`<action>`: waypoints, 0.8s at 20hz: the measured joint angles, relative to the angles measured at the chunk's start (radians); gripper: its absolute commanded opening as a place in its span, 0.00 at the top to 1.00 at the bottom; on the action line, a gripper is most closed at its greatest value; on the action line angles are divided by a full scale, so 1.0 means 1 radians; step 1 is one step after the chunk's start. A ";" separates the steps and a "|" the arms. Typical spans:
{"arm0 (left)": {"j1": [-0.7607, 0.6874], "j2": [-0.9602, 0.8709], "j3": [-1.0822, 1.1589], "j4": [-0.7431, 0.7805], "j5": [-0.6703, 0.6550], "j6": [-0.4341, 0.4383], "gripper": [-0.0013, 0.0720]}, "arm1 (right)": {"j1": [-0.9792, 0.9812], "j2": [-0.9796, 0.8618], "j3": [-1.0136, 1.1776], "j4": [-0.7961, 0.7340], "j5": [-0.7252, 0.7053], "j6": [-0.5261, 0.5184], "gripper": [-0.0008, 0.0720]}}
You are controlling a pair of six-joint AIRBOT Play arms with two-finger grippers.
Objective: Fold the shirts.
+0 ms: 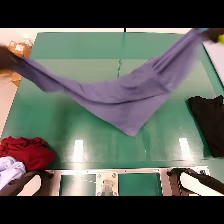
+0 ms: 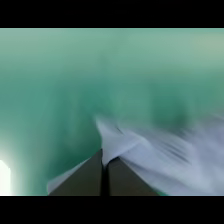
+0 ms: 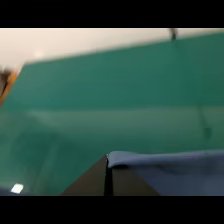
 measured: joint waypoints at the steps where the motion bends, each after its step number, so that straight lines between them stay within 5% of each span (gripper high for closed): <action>1: -0.014 -0.016 -0.117 -0.032 0.057 0.019 0.95 | 0.040 -0.079 -0.014 -0.002 -0.007 0.013 0.96; 2: -0.027 -0.035 -0.213 -0.056 0.105 0.035 0.95 | 0.068 -0.150 -0.024 -0.007 -0.013 0.024 0.96; 4: -0.042 -0.092 -0.361 -0.089 0.175 0.058 0.95 | 0.108 -0.278 -0.035 0.002 -0.026 0.046 0.58; 5: -0.046 -0.124 -0.409 -0.101 0.195 0.067 0.95 | 0.115 -0.323 -0.039 0.001 -0.028 0.052 0.53; 10: -0.056 -0.232 -0.506 -0.120 0.192 0.087 0.95 | 0.005 -0.397 -0.029 0.005 0.061 0.076 0.54; 15: -0.058 -0.257 -0.525 -0.090 0.141 0.090 0.94 | -0.188 -0.285 -0.162 -0.023 0.249 0.062 0.59; 16: -0.059 -0.260 -0.526 -0.090 0.131 0.092 0.57 | -0.206 -0.246 -0.232 -0.024 0.270 0.059 0.58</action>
